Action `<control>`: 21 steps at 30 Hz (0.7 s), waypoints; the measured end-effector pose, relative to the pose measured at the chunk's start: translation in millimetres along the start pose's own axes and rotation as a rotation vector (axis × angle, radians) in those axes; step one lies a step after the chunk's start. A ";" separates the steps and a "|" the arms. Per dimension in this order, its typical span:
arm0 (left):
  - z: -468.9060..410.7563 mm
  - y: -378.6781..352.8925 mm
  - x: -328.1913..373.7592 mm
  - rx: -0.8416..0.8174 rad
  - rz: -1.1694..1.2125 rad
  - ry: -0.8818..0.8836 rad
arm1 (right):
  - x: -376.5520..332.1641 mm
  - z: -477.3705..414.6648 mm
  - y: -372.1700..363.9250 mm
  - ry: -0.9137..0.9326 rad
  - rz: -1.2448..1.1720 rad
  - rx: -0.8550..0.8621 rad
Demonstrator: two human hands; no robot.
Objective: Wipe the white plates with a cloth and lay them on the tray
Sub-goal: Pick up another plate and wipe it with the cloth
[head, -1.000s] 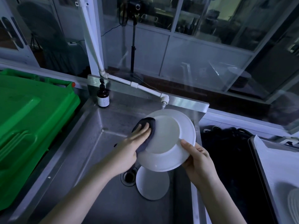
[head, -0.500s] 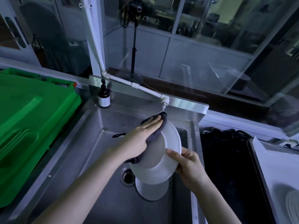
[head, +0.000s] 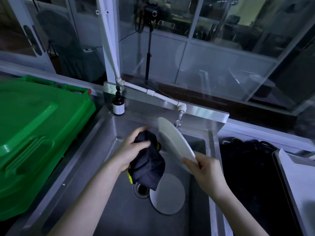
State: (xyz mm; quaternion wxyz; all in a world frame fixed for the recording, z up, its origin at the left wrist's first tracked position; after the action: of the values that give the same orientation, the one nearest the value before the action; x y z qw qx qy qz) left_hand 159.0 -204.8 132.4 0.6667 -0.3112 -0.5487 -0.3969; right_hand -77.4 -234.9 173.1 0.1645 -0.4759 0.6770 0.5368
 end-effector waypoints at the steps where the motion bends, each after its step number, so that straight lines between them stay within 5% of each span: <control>1: 0.1 0.3 1.0 0.043 0.059 0.038 | -1.6 1.8 -1.8 0.076 0.068 0.011; 6: 0.2 0.7 3.7 0.208 0.133 0.129 | -18.3 19.8 -11.7 0.540 0.347 0.039; 12: 14.7 4.5 -5.6 0.251 0.118 0.285 | -10.6 27.6 -11.9 0.755 0.437 -0.035; 21: 40.7 -22.7 -0.5 0.079 0.133 0.061 | 1.9 37.8 14.2 0.673 0.444 -0.041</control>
State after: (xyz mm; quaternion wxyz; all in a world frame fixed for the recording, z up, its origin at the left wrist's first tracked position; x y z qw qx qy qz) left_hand 119.4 -181.2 139.7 0.7198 -0.3082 -0.5214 -0.3390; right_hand -100.9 -202.8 165.8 -0.1956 -0.4704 0.7686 0.3869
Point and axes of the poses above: each hand's wrist, its own z-axis away from the middle knuckle, its own y-axis out of the back of the hand, x = y × z, the point moved 3 cm from there along -z, towards the middle knuckle, and after that the axes turned 11 degrees about x, right-handed, at the moved point
